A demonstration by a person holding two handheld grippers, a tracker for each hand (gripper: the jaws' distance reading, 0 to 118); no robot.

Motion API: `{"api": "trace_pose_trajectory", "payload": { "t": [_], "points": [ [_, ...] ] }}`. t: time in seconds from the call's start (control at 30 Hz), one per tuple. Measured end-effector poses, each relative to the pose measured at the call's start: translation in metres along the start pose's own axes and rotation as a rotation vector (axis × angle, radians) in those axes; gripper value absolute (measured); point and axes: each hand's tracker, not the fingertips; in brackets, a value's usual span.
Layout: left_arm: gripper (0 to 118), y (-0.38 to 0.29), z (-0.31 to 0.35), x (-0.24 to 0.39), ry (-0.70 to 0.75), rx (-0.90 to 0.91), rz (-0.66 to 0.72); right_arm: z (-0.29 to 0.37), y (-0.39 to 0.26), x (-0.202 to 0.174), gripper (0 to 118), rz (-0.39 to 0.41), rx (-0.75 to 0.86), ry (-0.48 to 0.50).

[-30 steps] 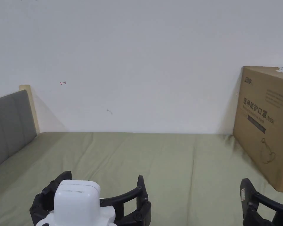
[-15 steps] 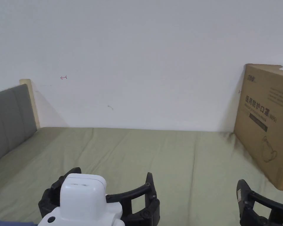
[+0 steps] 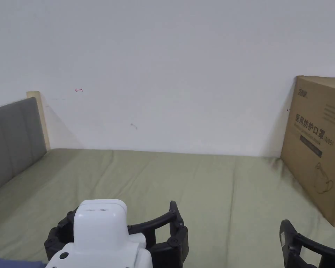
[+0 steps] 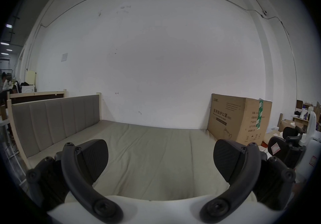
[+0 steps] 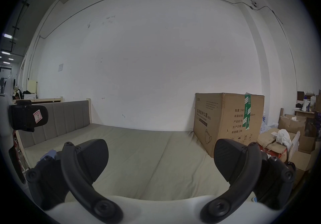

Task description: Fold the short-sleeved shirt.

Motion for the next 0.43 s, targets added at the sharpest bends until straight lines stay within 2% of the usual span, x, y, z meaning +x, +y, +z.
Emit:
{"api": "trace_pose_trajectory", "payload": {
  "t": [0.23,0.43],
  "points": [
    [118,0.003,-0.001,-0.012,-0.002,-0.007,0.066,-0.002,0.000,0.002,118,-0.016,-0.010,-0.001],
    [118,0.001,-0.005,-0.011,0.025,-0.022,0.062,-0.001,-0.001,0.003,118,-0.020,-0.005,-0.006]
  ]
}}
